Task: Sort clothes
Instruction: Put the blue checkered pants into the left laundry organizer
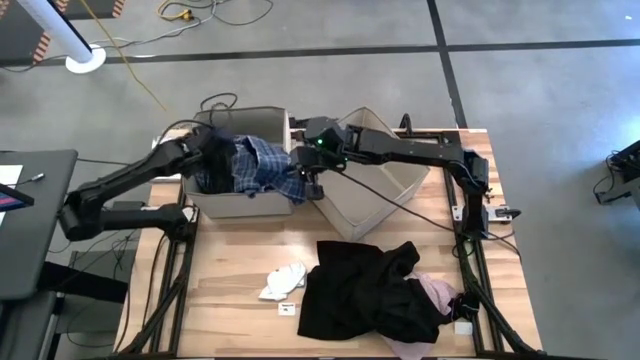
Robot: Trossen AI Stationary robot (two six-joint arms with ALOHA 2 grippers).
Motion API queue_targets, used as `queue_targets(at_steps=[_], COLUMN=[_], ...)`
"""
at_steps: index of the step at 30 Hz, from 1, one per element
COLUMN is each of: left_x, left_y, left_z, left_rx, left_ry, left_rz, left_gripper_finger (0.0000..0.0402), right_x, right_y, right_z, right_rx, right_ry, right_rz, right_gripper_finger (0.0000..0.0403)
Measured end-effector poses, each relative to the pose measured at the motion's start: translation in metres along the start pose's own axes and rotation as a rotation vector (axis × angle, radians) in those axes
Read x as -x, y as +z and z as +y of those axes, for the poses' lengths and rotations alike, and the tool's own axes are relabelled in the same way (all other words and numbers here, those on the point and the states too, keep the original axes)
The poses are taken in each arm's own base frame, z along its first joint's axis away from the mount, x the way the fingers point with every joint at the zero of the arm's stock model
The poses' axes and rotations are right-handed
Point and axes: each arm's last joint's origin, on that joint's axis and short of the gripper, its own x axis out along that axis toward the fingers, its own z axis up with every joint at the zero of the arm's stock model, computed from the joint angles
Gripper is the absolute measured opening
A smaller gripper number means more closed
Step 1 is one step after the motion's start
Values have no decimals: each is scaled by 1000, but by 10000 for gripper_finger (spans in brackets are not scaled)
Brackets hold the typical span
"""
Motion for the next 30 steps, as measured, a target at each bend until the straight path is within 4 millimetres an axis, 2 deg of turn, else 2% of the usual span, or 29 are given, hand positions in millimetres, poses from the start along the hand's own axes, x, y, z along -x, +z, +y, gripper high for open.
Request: queue_targets(at_steps=[6, 11, 17, 23, 30], left_x=[54, 85, 86, 81, 62], left_y=[4, 3, 18, 43, 69], left_z=[23, 29, 18, 5, -19], left_rx=[83, 108, 19, -118, -315], left_ry=[45, -11, -80, 4, -31], left_rz=[-232, -471, -582, -612, -582], left_gripper_finger=[232, 257, 258, 258, 258], right_x=[0, -2, -5, -8, -10], right_y=[-1, -1, 0, 2, 5], right_z=[2, 1, 1, 11, 20], right_rx=[0, 10, 14, 14, 26], right_ry=[-9, -13, -14, 7, 26], right_rz=[17, 12, 0, 1, -4], right_gripper_finger=[78, 78, 78, 78, 78])
